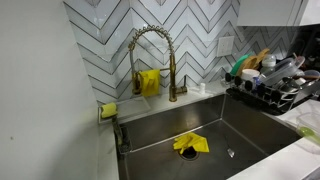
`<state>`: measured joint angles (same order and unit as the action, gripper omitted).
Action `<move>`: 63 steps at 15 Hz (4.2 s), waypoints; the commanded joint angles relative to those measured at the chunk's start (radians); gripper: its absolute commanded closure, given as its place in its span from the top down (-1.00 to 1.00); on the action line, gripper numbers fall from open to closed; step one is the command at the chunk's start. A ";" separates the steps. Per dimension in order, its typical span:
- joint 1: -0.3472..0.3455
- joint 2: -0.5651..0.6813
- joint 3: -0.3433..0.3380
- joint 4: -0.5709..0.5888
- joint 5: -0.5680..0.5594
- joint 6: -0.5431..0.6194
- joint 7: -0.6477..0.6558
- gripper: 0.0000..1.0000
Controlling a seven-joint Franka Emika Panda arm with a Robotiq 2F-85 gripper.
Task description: Remove the lunchbox from the sink, put it on the counter, remove the lunchbox from the drying rack put it on the counter, put the lunchbox with a spoon in it in the lunchbox on the right and put them in the sink
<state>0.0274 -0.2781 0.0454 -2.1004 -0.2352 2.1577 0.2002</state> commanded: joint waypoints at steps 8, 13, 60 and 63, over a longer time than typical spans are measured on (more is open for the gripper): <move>-0.009 0.292 0.043 0.272 -0.073 0.052 0.398 1.00; 0.020 0.380 0.024 0.351 -0.069 0.029 0.434 0.92; -0.171 -0.092 -0.181 -0.062 0.149 0.059 0.073 -0.92; -0.190 -0.094 -0.214 -0.098 0.176 0.021 -0.033 -0.92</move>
<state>-0.1558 -0.3410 -0.1353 -2.1430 -0.1119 2.2119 0.2782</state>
